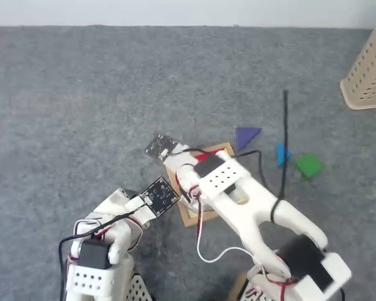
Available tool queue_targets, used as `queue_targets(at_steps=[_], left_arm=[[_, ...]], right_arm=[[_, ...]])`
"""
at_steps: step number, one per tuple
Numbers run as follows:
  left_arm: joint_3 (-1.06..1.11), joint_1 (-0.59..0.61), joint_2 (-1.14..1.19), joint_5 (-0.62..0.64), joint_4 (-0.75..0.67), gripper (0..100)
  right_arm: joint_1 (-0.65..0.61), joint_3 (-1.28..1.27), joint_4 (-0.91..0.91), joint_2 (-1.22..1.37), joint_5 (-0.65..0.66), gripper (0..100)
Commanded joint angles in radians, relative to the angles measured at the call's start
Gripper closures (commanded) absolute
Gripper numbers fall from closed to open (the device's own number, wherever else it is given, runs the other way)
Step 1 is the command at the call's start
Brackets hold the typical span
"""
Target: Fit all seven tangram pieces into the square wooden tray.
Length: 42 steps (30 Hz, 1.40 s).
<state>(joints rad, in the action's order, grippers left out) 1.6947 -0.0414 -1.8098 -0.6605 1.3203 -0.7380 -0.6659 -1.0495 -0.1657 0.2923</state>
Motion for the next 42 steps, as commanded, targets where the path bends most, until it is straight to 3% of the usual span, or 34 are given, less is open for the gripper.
queue_targets(at_steps=[1,19,42], left_arm=[[-0.010,0.003,-0.017,-0.011,0.005,97],[-0.010,0.003,-0.017,-0.011,0.005,97],[-0.010,0.003,-0.017,-0.011,0.005,97]], right_arm=[[0.051,0.011,0.005,-0.099,-0.011,89.8],[0.030,0.009,0.042,0.076,-0.003,88.6],[0.047,0.006,0.031,0.081,0.032,88.5]])
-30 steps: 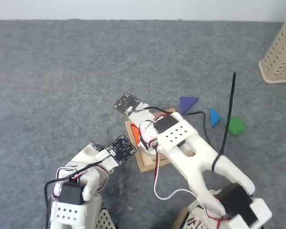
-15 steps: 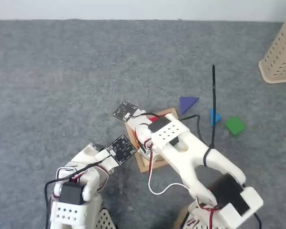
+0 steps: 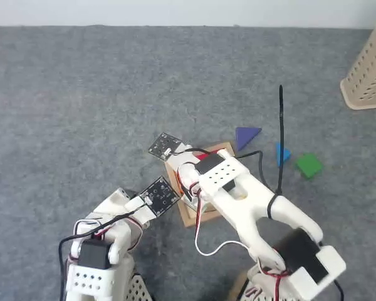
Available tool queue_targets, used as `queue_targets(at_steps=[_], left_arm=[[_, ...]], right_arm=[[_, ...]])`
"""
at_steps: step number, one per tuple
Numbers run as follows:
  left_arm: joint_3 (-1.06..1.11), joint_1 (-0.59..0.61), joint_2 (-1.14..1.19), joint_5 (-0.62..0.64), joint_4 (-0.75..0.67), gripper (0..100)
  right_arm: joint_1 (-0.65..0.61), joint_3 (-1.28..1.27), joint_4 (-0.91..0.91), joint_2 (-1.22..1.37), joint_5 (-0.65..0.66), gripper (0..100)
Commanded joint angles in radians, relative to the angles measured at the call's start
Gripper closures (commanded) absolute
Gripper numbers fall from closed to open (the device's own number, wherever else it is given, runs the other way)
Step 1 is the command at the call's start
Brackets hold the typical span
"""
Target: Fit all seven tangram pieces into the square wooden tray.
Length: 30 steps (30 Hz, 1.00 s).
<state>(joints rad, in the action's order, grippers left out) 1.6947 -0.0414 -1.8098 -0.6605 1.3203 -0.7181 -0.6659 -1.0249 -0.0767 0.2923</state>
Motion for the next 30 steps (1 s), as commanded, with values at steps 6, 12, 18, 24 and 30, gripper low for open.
queue_targets(at_steps=[6,12,18,24,30], left_arm=[[-0.010,0.003,-0.017,-0.011,0.005,97],[-0.010,0.003,-0.017,-0.011,0.005,97],[-0.010,0.003,-0.017,-0.011,0.005,97],[-0.010,0.003,-0.017,-0.011,0.005,97],[-0.010,0.003,-0.017,-0.011,0.005,97]], right_arm=[[0.088,0.005,0.005,-0.012,0.049,88.7],[0.068,0.015,0.007,-0.022,0.043,88.8],[0.028,0.049,0.007,-0.019,-0.006,88.6],[0.031,0.049,0.007,-0.013,-0.015,88.5],[0.033,0.083,-0.051,-0.021,-0.043,85.7]])
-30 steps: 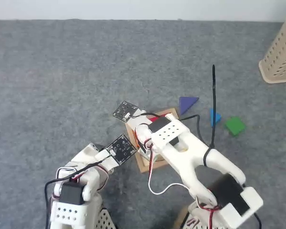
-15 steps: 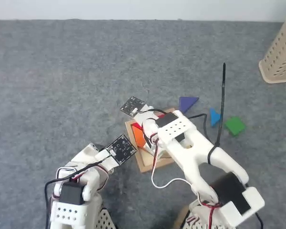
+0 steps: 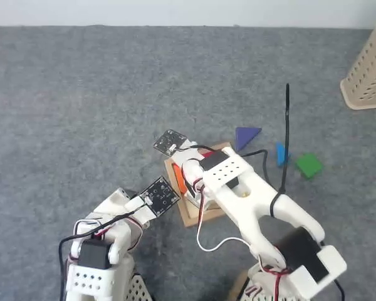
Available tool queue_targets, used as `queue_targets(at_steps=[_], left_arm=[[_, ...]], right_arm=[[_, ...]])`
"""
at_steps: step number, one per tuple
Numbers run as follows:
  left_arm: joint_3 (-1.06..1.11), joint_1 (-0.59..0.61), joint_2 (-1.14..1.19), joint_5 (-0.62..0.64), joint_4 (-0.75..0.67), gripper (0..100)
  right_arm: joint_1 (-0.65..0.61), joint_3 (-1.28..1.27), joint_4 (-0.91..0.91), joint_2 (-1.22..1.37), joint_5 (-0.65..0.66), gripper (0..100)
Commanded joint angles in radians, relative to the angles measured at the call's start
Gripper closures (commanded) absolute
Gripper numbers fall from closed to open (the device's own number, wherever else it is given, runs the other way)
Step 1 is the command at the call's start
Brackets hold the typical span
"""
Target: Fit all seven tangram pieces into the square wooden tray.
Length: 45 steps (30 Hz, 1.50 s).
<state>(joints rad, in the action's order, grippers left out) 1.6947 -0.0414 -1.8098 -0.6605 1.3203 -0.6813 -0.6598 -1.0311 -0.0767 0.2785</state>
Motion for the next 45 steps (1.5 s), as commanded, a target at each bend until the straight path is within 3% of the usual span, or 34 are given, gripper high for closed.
queue_targets(at_steps=[1,7,16,26,34,41,45], left_arm=[[-0.010,0.003,-0.017,-0.011,0.005,97],[-0.010,0.003,-0.017,-0.011,0.005,97],[-0.010,0.003,-0.017,-0.011,0.005,97],[-0.010,0.003,-0.017,-0.011,0.005,97],[-0.010,0.003,-0.017,-0.011,0.005,97],[-0.010,0.003,-0.017,-0.011,0.005,97],[-0.010,0.003,-0.017,-0.011,0.005,97]], right_arm=[[0.001,0.089,-0.067,-0.021,-0.031,84.7],[0.054,0.103,-0.077,-0.022,-0.032,84.2],[-0.048,0.117,-0.077,-0.068,-0.086,83.9],[-0.047,0.120,-0.047,0.068,-0.069,84.2],[0.062,0.114,-0.027,0.076,-0.052,84.5],[0.065,0.114,-0.027,0.076,-0.034,99.4],[0.065,0.107,-0.027,0.076,0.021,99.1]])
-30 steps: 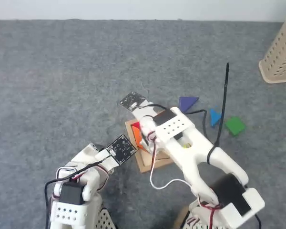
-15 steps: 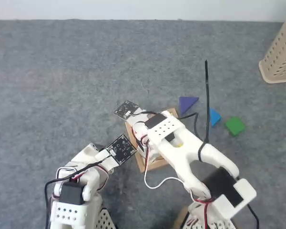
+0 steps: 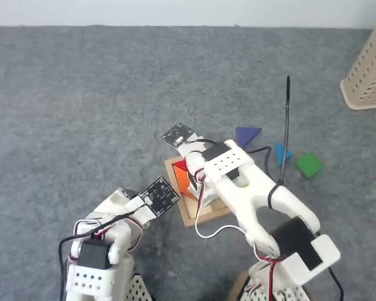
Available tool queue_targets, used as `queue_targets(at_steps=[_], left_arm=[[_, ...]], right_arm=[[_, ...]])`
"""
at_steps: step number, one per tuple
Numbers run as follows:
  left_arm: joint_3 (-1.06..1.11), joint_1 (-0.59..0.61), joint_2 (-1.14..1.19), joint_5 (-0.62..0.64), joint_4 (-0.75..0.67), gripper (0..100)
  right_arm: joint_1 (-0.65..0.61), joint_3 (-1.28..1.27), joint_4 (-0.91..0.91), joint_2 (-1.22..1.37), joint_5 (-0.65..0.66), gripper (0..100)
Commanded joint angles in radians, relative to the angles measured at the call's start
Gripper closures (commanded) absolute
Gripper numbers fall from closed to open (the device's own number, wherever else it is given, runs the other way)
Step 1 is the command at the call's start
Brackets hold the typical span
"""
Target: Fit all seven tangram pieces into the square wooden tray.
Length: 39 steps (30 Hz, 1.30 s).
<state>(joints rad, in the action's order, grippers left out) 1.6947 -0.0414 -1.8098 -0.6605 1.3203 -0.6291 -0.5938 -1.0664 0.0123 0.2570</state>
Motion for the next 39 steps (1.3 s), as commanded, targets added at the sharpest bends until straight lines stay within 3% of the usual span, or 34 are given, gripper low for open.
queue_targets(at_steps=[1,20,30,39], left_arm=[[-0.010,0.003,-0.017,-0.011,0.005,97],[-0.010,0.003,-0.017,-0.011,0.005,97],[-0.010,0.003,-0.017,-0.011,0.005,97],[-0.010,0.003,-0.017,-0.011,0.005,97]], right_arm=[[0.013,0.041,0.008,-0.013,0.046,99.1],[-0.085,0.046,-0.156,-0.309,0.184,99.1],[-0.079,-0.087,-0.081,-0.323,0.132,98.7],[-0.081,-0.167,0.044,-0.321,0.028,78.5]])
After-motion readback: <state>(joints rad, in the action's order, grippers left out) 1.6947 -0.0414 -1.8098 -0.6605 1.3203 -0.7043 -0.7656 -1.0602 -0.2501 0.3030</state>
